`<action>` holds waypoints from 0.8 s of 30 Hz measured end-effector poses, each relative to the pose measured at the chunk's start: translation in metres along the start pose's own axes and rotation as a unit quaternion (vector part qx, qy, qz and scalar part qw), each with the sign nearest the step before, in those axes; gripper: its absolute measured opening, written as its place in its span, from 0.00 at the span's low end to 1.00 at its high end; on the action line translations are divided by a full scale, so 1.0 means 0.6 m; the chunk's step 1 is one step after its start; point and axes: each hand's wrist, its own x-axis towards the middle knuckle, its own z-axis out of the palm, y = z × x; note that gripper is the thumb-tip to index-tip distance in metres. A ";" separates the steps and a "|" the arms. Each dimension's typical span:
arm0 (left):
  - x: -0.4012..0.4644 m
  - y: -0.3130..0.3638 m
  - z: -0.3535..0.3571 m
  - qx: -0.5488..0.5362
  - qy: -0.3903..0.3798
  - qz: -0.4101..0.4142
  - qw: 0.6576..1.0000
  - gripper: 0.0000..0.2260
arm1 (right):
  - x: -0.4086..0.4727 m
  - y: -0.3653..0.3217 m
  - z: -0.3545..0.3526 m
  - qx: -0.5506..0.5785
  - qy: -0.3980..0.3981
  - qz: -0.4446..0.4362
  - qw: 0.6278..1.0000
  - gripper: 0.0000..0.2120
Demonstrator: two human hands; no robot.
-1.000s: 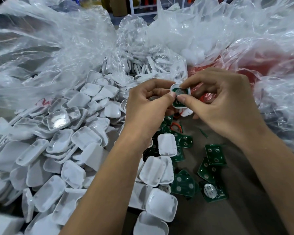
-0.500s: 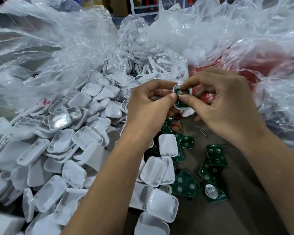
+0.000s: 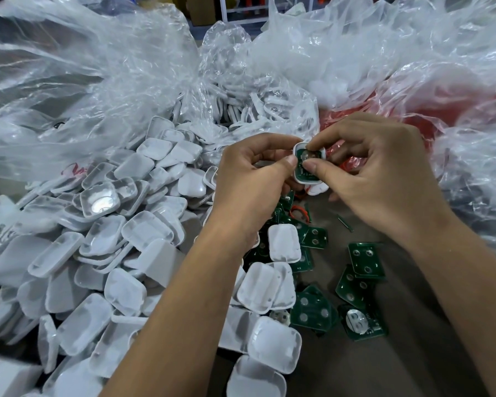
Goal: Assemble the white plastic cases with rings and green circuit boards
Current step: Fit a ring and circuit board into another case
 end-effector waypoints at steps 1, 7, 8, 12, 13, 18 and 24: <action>0.000 0.000 0.000 0.001 0.000 0.000 1.000 0.09 | 0.000 0.000 0.000 -0.002 0.002 -0.001 1.000 0.06; 0.001 0.000 -0.001 -0.001 -0.003 -0.003 1.000 0.10 | 0.000 -0.001 0.001 -0.005 0.003 -0.001 1.000 0.06; 0.001 0.001 -0.001 -0.003 -0.003 -0.003 1.000 0.10 | 0.000 -0.001 0.002 -0.003 0.002 0.001 1.000 0.06; 0.001 0.000 0.000 -0.011 -0.004 -0.001 1.000 0.10 | -0.001 -0.003 0.002 0.001 0.003 0.006 1.000 0.07; 0.000 0.000 0.000 -0.012 -0.005 0.000 1.000 0.10 | 0.000 -0.003 0.002 0.002 0.003 0.007 1.000 0.07; 0.000 0.001 0.000 -0.015 -0.004 0.001 1.000 0.10 | 0.000 -0.006 0.001 0.007 0.003 0.015 1.000 0.07; -0.003 0.002 0.001 -0.013 -0.003 0.015 1.000 0.11 | 0.001 -0.011 0.000 0.005 0.010 0.015 1.000 0.07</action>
